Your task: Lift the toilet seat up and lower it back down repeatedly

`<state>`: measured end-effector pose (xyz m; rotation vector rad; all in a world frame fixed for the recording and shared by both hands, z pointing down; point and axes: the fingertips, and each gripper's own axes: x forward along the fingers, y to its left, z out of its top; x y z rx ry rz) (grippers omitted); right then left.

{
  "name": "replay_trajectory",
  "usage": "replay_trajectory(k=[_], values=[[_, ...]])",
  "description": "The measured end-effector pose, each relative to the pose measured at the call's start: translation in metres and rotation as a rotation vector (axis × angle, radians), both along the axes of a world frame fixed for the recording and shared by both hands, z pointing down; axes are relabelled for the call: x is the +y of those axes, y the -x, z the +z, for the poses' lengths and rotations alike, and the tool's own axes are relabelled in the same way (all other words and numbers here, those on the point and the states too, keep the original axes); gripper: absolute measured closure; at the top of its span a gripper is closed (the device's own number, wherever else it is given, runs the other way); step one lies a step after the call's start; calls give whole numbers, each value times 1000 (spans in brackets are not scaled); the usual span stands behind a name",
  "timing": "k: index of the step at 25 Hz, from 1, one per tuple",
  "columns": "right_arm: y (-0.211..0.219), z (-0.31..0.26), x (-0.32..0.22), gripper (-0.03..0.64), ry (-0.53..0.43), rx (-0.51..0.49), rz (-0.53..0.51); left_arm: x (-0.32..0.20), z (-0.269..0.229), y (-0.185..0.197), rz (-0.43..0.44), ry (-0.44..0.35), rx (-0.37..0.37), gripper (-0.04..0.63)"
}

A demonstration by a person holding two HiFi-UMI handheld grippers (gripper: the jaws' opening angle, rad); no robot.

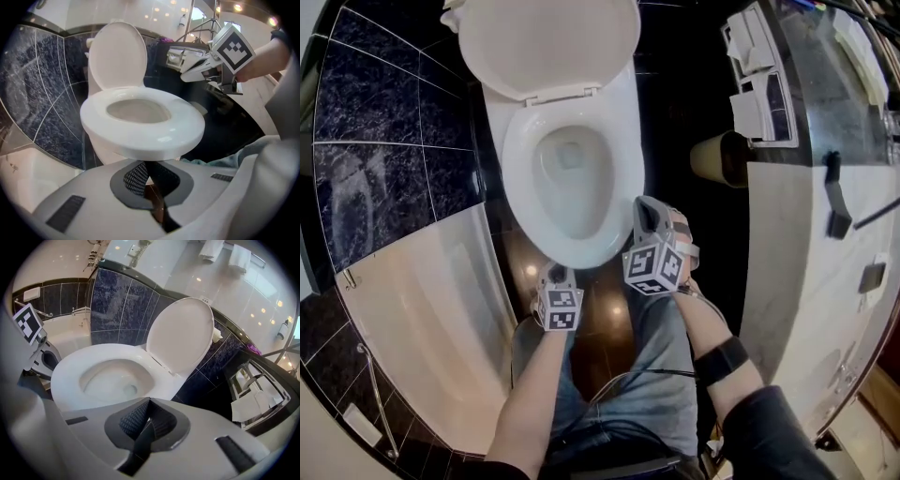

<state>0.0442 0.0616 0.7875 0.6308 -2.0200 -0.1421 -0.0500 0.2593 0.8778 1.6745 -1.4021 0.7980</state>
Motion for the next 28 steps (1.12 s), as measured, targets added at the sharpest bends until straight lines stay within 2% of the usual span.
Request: replay_trajectory(k=[4, 7, 9, 14, 18, 22, 28], values=[[1, 10, 4, 597, 9, -1, 15, 8, 19, -3, 26, 66, 7, 595], [1, 13, 1, 597, 8, -1, 23, 18, 29, -4, 18, 131, 12, 595], [1, 11, 1, 597, 10, -2, 32, 25, 30, -3, 7, 145, 17, 595], [5, 1, -4, 597, 6, -11, 41, 11, 9, 3, 7, 86, 7, 595], [14, -27, -7, 597, 5, -32, 51, -17, -32, 17, -11, 13, -3, 595], [23, -86, -18, 597, 0, -84, 65, -56, -106, 33, -12, -90, -23, 595], [28, -202, -36, 596, -20, -189, 104, -106, -252, 58, -14, -239, -56, 595]])
